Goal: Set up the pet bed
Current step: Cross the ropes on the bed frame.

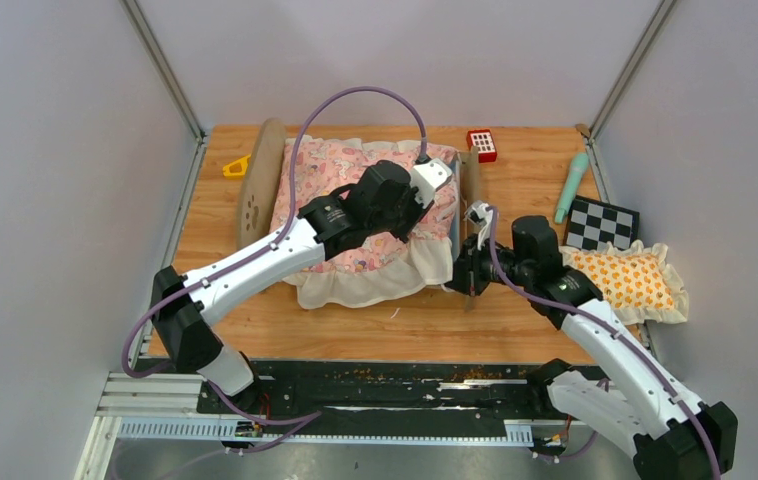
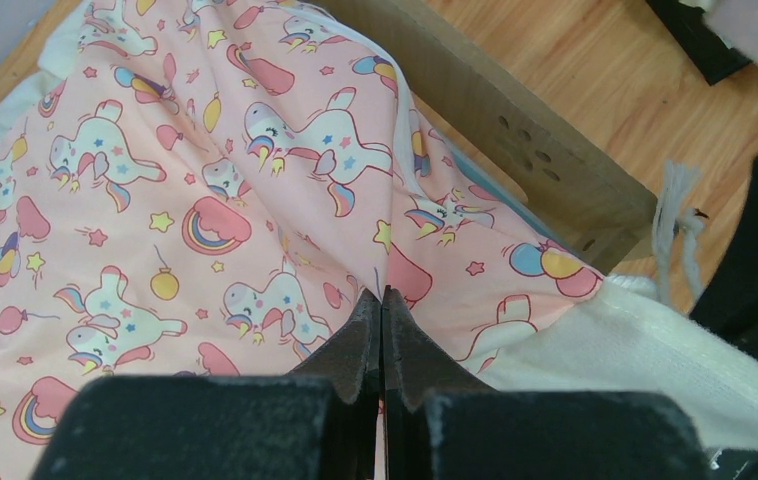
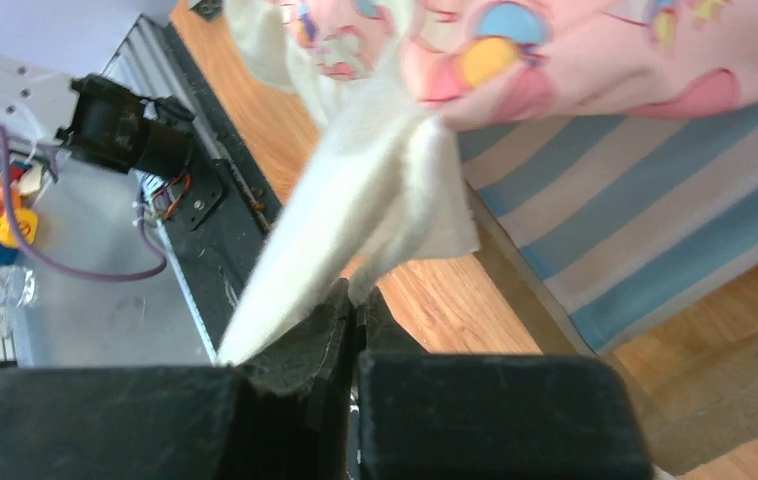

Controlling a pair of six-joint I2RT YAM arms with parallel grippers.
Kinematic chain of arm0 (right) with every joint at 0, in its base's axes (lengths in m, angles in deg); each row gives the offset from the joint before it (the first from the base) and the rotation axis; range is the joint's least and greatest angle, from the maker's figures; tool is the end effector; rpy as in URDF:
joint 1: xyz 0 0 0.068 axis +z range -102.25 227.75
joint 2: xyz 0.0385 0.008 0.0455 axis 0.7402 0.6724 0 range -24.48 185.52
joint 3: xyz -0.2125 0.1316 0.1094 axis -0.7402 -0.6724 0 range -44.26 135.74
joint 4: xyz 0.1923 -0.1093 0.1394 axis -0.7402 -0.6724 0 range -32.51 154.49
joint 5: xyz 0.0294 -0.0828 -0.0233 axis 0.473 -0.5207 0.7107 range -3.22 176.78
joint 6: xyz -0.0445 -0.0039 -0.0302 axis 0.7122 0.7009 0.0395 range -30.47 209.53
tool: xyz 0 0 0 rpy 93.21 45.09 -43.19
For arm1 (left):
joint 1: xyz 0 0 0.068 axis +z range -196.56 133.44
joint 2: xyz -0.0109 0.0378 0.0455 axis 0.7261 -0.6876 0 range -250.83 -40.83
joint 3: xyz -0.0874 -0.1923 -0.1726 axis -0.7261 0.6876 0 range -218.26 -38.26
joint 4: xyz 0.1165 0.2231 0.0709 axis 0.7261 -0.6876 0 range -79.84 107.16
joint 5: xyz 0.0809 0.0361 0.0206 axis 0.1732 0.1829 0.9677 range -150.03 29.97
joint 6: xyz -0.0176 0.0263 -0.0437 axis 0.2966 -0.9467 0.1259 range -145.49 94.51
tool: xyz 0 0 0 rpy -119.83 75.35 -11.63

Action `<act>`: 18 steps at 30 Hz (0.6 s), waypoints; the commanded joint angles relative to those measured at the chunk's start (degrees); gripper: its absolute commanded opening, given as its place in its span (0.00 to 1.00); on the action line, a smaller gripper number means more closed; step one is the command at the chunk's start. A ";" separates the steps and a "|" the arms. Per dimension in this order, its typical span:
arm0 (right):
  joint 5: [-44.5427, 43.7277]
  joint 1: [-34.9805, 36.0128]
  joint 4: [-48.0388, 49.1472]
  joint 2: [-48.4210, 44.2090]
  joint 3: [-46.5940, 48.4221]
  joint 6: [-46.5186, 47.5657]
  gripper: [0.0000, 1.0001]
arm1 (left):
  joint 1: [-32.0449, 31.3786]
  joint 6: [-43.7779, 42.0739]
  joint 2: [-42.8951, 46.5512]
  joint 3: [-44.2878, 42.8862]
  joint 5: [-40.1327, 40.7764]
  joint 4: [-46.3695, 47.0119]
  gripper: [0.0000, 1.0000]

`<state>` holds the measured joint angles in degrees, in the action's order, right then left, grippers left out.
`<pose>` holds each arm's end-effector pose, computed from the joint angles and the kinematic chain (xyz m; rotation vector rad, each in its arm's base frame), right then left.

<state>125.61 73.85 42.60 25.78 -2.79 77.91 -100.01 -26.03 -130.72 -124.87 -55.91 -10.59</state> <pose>0.1607 0.1036 0.2865 -0.6908 2.0539 1.0996 0.2173 -0.2887 0.3669 0.9357 1.9326 -0.4717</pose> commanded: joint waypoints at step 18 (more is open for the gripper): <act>6.17 0.25 3.26 1.09 2.06 -14.65 0.00 | 0.63 -0.35 4.13 0.88 0.54 0.67 0.00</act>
<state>130.22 73.94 42.69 28.47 -1.56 65.98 -99.66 -26.03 -129.32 -123.80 -55.08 -11.31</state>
